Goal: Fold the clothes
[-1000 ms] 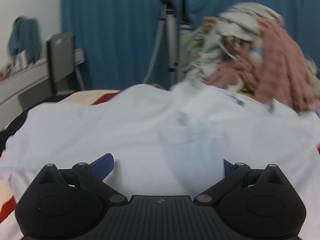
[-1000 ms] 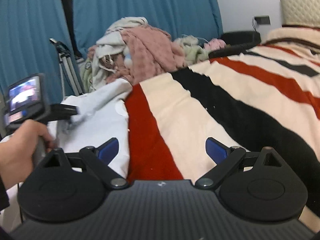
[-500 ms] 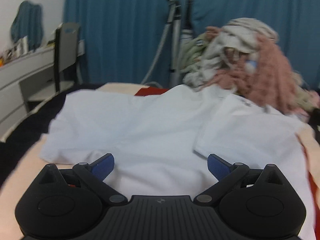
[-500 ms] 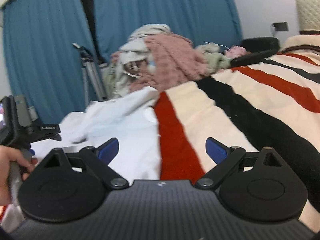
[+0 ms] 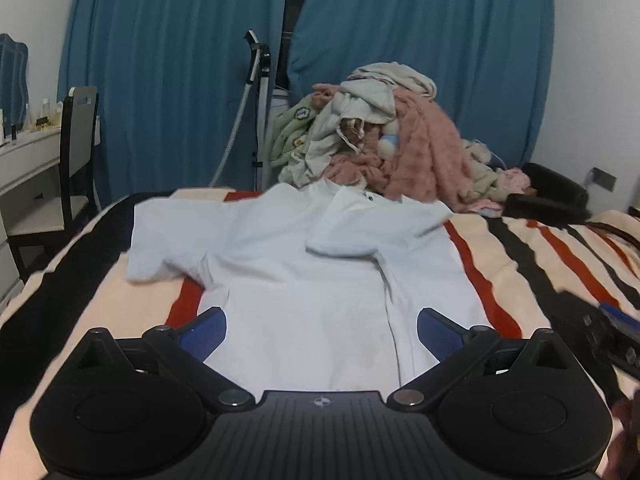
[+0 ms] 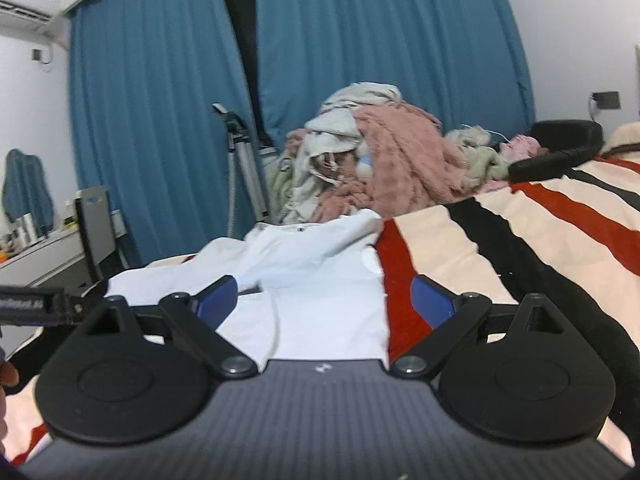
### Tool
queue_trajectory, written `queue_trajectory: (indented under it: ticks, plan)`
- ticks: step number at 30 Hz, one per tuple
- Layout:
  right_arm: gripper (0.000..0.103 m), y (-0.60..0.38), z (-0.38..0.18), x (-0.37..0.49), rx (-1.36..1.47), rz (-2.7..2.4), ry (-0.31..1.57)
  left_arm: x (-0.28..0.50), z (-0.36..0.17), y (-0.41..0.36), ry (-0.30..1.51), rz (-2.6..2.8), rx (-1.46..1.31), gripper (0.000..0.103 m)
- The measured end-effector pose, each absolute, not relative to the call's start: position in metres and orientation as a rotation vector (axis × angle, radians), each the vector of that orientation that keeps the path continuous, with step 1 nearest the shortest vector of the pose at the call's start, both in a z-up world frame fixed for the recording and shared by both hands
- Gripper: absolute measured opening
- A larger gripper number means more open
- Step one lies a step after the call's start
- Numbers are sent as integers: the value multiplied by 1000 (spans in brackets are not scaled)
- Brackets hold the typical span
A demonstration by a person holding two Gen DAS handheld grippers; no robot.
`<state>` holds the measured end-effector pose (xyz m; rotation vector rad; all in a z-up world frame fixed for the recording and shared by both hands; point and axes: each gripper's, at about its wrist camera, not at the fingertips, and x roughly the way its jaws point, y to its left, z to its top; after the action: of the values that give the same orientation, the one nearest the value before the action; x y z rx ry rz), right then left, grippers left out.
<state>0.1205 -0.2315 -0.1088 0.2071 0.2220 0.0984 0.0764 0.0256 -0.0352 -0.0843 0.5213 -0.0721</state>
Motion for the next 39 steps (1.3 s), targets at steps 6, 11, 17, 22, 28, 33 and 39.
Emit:
queue_trajectory:
  ticks: [6,11,17,22,28,33,39]
  plan:
    - [95,-227,-104,97,224,113,232,39,-44,33,511,-93,-32,103]
    - [95,-229,-103,94,244,93,228,34,-36,37,486,-117,-59,103]
    - [95,-229,-105,94,221,64,227,39,-41,30,517,-125,-28,103]
    - [95,-227,-106,94,208,62,228,39,-42,27,514,-125,-7,103]
    - [95,-226,-108,96,197,65,236,38,-37,32,512,-129,-18,103]
    - [95,-224,-116,103,195,66,269,35,-30,37,503,-131,9,103]
    - [95,-213,-125,109,162,98,299,34,-21,46,499,-165,5,103]
